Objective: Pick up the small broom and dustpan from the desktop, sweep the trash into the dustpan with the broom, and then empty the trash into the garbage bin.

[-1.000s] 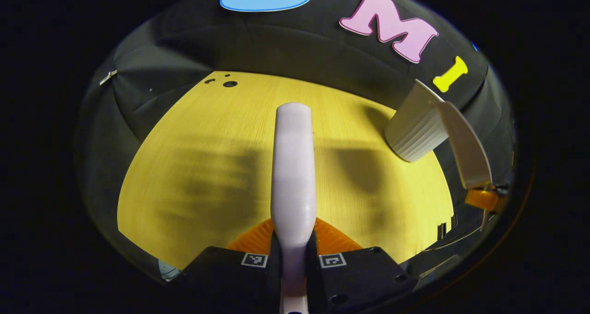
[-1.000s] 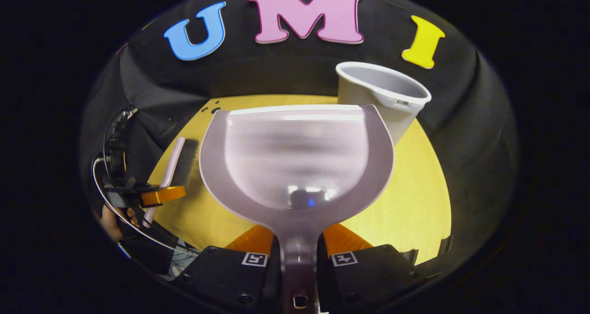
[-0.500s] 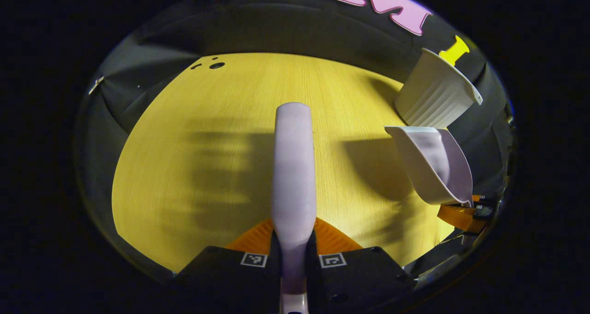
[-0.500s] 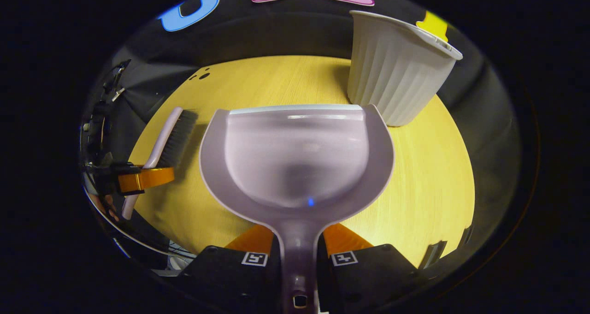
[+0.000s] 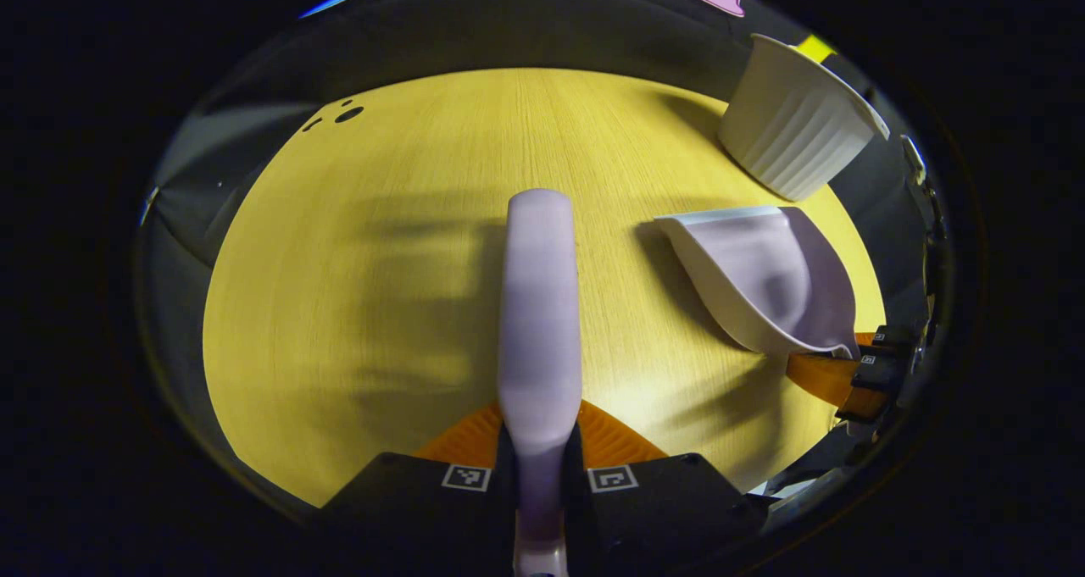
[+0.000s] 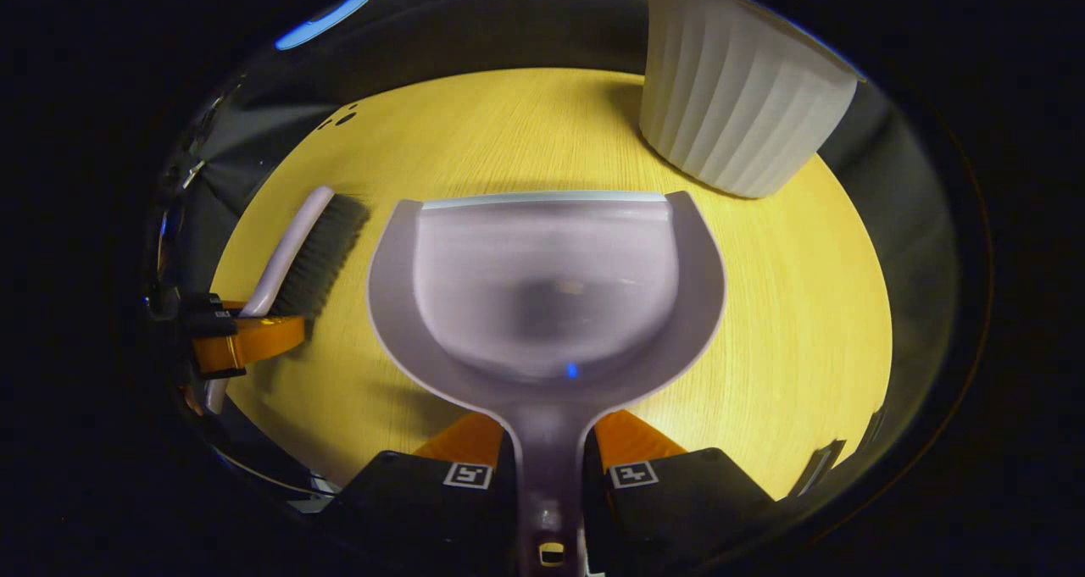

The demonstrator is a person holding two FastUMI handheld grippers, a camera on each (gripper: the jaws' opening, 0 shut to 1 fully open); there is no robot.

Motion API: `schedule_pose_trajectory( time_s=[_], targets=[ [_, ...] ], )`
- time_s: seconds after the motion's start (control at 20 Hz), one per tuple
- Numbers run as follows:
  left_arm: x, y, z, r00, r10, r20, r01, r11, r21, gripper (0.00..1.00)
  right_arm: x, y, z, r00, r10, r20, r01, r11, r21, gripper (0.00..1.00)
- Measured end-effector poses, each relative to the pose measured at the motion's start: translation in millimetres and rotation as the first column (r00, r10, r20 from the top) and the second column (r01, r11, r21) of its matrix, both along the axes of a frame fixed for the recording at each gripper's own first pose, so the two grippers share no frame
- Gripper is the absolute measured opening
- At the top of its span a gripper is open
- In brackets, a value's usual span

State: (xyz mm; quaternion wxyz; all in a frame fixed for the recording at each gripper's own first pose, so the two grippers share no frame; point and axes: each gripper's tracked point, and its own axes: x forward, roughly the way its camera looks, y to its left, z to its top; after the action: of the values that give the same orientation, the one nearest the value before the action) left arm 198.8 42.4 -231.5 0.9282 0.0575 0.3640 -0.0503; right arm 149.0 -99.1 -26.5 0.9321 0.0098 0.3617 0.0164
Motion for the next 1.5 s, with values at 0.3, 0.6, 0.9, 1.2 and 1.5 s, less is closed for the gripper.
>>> schedule_pose_trajectory(
  time_s=[0.3,0.6,0.9,1.2,1.5],
  targets=[
    [-2,2,-3,1.0,0.011,-0.009,-0.011,1.0,0.02,0.33,-2,-1,-9,1.0,0.018,-0.012,-0.018,0.999,-0.032,0.37],
    [-16,-5,22,0.998,0.013,0.066,-0.011,0.999,-0.036,0.86,-8,10,19,0.999,0.037,0.034,-0.038,0.999,0.035,0.82],
    [-52,-19,108,0.95,0.049,0.308,-0.004,0.989,-0.145,0.96,-28,4,113,0.96,0.038,0.277,-0.047,0.998,0.028,1.0],
    [-102,-4,220,0.781,0.142,0.608,-0.023,0.98,-0.199,0.96,-50,-1,240,0.801,-0.004,0.599,-0.047,0.997,0.069,0.99],
    [-171,11,308,0.555,0.195,0.809,-0.039,0.977,-0.208,0.96,-89,1,330,0.595,-0.011,0.803,-0.05,0.997,0.051,0.99]
  ],
)
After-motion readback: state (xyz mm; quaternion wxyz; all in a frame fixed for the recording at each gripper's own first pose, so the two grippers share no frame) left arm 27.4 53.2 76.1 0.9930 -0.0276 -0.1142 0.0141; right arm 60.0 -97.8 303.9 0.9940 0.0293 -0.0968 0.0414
